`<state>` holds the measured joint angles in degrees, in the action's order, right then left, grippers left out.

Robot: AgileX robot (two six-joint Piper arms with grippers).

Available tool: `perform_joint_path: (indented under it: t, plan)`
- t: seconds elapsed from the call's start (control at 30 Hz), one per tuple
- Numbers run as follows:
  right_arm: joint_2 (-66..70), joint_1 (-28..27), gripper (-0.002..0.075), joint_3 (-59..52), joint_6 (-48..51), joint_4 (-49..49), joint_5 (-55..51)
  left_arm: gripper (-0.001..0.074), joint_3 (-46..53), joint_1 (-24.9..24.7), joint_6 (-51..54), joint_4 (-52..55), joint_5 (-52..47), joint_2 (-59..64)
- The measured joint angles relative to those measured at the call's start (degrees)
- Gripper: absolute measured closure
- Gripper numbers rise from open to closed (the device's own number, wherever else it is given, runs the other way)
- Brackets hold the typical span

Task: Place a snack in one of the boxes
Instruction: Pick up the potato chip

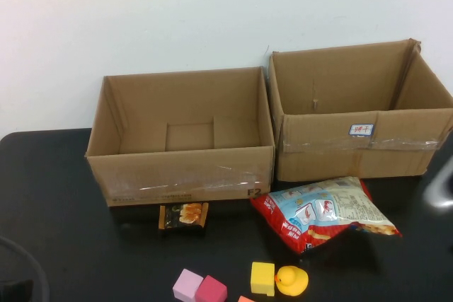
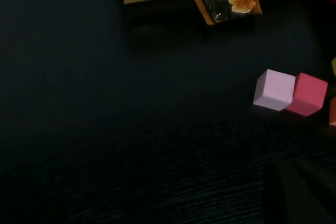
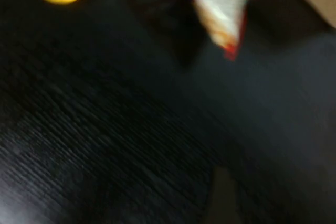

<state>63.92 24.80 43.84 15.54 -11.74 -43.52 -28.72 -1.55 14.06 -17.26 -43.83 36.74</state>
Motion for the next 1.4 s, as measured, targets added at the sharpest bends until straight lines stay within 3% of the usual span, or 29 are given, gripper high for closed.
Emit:
perform_joint_path:
  t: [0.13,0.33,0.6,0.97,1.07,1.27,1.4]
  plan:
    - [10.36,4.44,0.0204,0.13,-0.6,-2.9,8.22,0.0736,0.0,0.0,1.18,-1.05,0.27,0.12]
    - [25.26,5.75,0.0186,1.17,-5.31,-9.41,21.66,0.0736,0.0,0.0,4.07,-3.3,-0.86,0.12]
    - [38.66,5.75,0.0182,5.73,-17.92,-27.08,26.63,0.0736,0.0,0.0,4.61,-2.05,4.92,0.12]
    - [49.93,5.75,0.0195,11.42,-20.22,-38.45,27.18,0.0736,3.56,0.0,4.97,-0.86,8.21,0.12]
    - [52.04,5.75,0.0261,12.12,-20.33,-39.45,26.33,0.0736,3.56,0.0,5.02,-0.86,8.74,0.12]
    - [53.17,5.75,0.0585,12.24,-21.36,-40.39,24.07,0.0736,3.56,0.0,5.02,-0.86,9.21,0.02]
    - [52.61,5.88,0.0692,12.84,-21.86,-40.39,18.17,0.0736,3.56,0.0,5.4,-0.86,9.21,0.02]
